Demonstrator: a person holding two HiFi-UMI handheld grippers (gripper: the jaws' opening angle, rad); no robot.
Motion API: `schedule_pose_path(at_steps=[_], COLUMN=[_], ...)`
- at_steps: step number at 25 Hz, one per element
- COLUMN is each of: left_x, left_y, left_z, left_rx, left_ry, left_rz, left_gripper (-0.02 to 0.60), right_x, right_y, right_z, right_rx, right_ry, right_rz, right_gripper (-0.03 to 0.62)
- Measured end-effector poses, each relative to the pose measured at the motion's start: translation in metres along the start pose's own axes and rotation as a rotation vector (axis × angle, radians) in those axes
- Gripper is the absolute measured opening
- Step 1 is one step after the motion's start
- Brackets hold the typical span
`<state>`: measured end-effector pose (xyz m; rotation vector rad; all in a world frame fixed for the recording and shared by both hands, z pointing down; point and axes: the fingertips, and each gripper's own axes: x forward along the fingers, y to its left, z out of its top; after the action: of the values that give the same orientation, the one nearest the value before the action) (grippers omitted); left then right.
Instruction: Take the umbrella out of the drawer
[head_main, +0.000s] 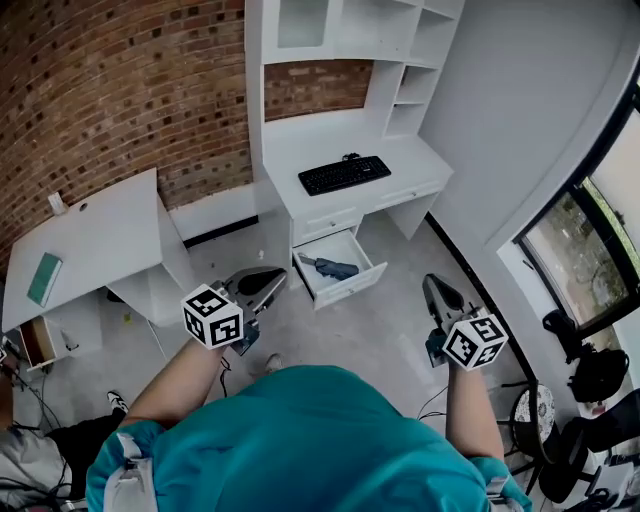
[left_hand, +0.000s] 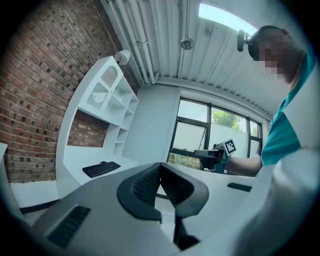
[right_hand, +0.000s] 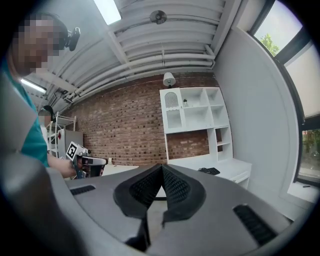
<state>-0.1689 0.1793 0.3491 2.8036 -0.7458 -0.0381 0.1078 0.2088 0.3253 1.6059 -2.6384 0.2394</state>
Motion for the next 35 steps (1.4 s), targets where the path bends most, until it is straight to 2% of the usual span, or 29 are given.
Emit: schedule_pose_path(at_steps=[9, 17, 28, 35], left_x=[0.023, 0.055, 0.112, 0.172], left_y=[0.131, 0.206, 0.246, 0.246], left_z=[0.044, 0.048, 0.043, 0.037], left_rx=[0.027, 0.008, -0.025, -0.02], left_ry=[0.041, 0.079, 0.115, 0.14], left_rz=[-0.096, -0.153, -0.171, -0.14], left_gripper=[0.015, 0.015, 0.015, 0.015], right_x=[0.145, 0.216, 0.261, 0.274], right_y=[0.014, -0.014, -0.069, -0.134], right_z=[0.047, 0.046, 0.03, 0.03], right_rx=[-0.051, -0.018, 0.038, 0.062], right_ry=[-0.012, 0.018, 0.055, 0.052], right_rz=[-0.013, -0.08, -0.087, -0.043], right_gripper=[0.021, 0.021, 0.021, 0.021])
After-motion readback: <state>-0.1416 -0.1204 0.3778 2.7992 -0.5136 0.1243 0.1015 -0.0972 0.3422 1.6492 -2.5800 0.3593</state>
